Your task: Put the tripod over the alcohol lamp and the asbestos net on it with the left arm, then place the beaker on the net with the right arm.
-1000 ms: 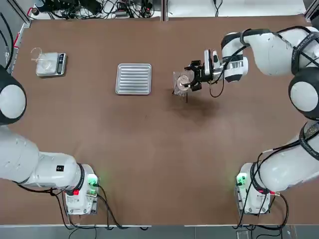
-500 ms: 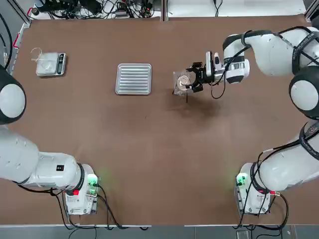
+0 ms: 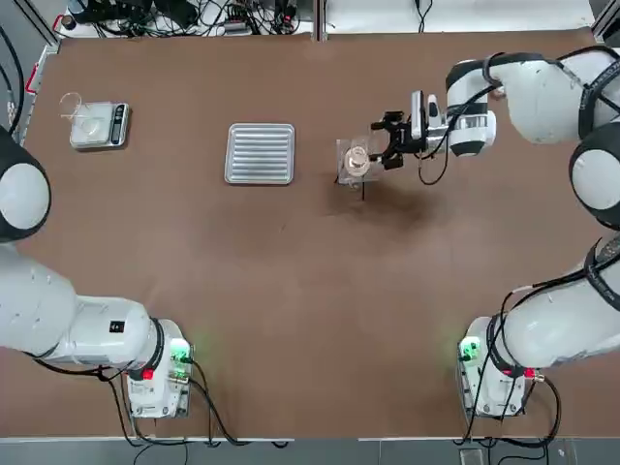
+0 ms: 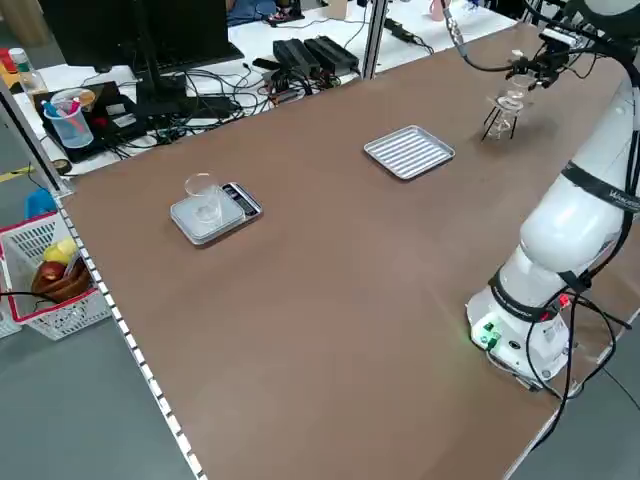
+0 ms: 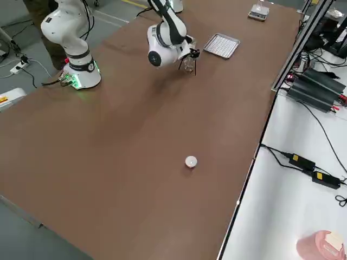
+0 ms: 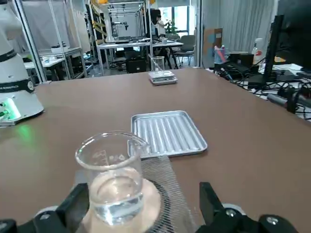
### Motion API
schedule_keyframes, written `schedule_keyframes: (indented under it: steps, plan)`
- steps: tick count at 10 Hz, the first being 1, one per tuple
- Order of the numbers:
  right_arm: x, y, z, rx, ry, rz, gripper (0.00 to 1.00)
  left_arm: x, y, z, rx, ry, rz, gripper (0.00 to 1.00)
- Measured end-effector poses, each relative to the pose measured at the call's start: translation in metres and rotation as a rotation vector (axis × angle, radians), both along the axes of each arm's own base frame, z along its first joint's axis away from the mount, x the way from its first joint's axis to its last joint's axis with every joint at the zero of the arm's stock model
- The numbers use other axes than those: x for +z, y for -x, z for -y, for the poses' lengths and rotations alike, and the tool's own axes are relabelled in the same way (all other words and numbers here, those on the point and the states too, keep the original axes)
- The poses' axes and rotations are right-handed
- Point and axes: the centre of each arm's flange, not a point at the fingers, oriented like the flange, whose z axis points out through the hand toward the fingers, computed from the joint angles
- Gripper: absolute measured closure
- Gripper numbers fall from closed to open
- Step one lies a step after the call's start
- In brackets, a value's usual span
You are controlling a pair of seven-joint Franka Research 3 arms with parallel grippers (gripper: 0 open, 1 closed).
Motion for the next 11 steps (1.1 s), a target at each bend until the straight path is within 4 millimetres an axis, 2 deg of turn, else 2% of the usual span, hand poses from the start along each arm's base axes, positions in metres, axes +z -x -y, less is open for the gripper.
schedule_keyframes:
  steps: [2, 4, 6, 8, 11]
  plan:
    - [0.013, -0.012, 0.032, 0.011, 0.02, -0.007, 0.0, 0.0, 0.0, 0.0, 0.0, 0.0, 0.0, 0.01]
    - [0.042, -0.031, 0.071, -0.004, 0.067, -0.02, 0.0, 0.001, 0.0, 0.001, -0.001, 0.0, 0.001, 0.01]
    - [0.07, -0.055, 0.1, -0.017, 0.141, -0.05, 0.0, 0.001, 0.0, 0.001, -0.001, 0.0, 0.002, 0.01]
    - [0.103, -0.088, 0.12, -0.063, 0.268, -0.058, 0.0, 0.001, 0.0, 0.0, 0.0, 0.0, 0.002, 0.01]
    - [0.16, -0.134, 0.134, -0.176, 0.435, -0.078, 0.0, 0.001, 0.0, 0.001, -0.002, 0.0, 0.003, 0.01]
